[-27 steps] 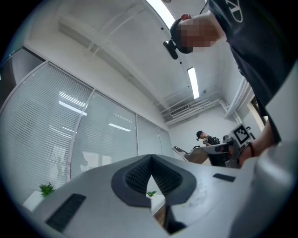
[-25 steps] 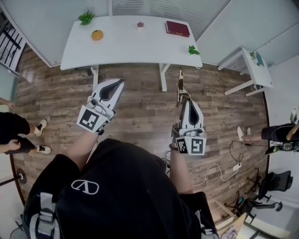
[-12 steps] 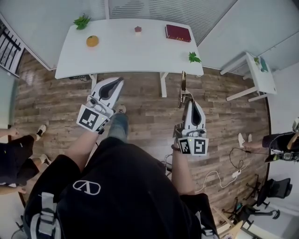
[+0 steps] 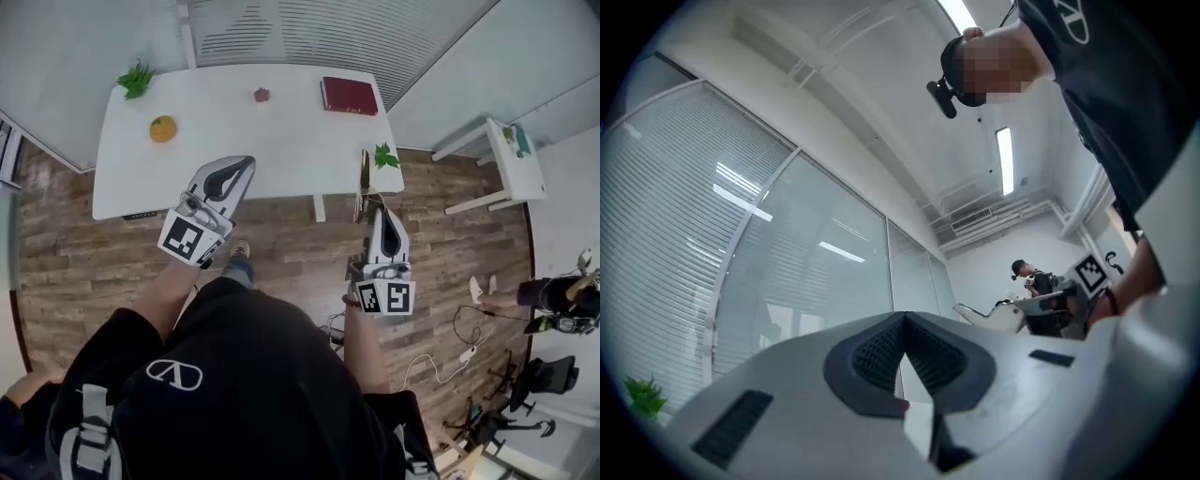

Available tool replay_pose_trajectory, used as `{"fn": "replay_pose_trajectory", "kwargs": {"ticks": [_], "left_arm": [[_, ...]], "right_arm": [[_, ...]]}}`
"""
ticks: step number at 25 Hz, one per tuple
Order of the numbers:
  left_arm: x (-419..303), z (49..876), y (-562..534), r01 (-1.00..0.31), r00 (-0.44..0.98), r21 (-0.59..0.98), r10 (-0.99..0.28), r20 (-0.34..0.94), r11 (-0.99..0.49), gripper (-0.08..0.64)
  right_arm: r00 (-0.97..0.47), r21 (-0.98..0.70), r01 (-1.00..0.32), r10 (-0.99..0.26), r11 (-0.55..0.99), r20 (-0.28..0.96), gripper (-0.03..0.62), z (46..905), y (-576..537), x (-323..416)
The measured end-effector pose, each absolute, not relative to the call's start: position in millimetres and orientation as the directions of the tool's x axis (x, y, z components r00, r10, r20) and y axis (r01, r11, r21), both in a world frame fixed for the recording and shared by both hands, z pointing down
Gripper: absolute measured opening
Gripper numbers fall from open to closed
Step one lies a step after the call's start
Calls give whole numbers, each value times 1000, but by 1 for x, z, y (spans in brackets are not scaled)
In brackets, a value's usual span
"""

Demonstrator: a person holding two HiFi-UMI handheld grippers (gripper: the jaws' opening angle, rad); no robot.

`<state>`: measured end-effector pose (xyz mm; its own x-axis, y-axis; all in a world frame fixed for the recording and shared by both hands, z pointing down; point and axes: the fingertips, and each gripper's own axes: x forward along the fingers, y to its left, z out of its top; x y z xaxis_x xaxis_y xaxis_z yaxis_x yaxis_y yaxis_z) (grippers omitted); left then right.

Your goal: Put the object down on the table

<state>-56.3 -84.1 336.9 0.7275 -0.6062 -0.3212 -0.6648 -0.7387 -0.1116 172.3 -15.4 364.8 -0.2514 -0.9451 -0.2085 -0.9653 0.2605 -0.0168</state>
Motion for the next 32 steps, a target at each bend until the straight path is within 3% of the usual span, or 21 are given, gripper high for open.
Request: {"fn": "replay_pose_trajectory", "kwargs": {"ticks": [9, 20, 27, 32], "left_arm": [[-56, 335, -217, -612, 765, -94, -558, -322, -785, 5], [-40, 354, -279, -631, 754, -60, -593, -281, -774, 5], [-29, 351, -282, -664, 730, -63, -628, -268, -745, 5], [-31, 372, -277, -668, 740, -84, -648, -182, -739, 5]], "right_arm": [[-230, -32, -970, -953, 241, -195, 11, 365, -142, 156], [-278, 9, -960, -955, 279, -101, 11, 399, -224, 162], [-342, 344, -862, -928, 373, 149, 11, 473, -270, 156], [-374, 496, -725, -878, 478, 300, 11, 551, -309, 142]]}}
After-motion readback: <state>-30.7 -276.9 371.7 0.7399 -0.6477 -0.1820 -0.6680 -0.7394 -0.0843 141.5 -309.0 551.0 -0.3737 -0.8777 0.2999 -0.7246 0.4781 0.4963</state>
